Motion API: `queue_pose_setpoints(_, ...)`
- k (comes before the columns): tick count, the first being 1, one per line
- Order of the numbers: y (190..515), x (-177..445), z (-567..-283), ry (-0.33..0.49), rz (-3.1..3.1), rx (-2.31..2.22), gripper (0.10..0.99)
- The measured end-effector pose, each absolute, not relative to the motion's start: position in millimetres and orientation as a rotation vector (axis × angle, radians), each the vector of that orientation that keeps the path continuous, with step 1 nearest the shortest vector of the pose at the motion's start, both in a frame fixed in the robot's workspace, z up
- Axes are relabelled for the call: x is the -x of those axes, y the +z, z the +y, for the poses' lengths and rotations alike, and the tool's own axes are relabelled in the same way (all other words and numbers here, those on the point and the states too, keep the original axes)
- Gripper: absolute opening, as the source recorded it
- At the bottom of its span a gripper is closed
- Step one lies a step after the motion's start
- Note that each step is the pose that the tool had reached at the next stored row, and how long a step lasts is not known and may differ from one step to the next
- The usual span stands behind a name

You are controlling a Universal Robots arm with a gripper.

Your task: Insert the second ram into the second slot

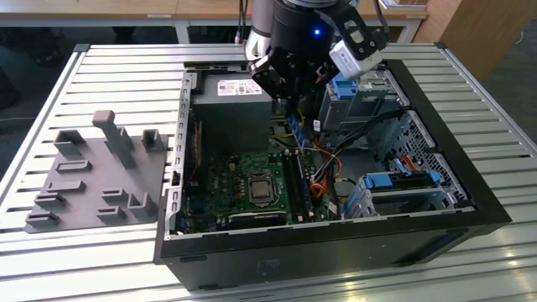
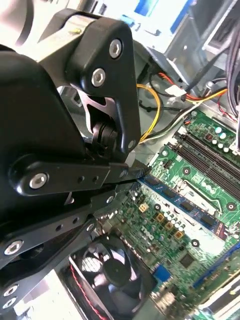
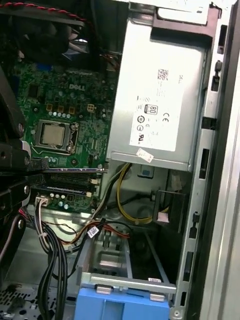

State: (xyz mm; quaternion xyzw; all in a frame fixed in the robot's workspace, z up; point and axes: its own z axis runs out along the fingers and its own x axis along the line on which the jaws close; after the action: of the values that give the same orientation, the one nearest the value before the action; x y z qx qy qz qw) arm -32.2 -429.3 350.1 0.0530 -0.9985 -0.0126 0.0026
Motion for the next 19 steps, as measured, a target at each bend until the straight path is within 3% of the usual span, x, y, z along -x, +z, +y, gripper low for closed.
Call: queue_pose_setpoints(19,317.9,25.0,-431.6,-0.04,-3.138,0.01,0.137)
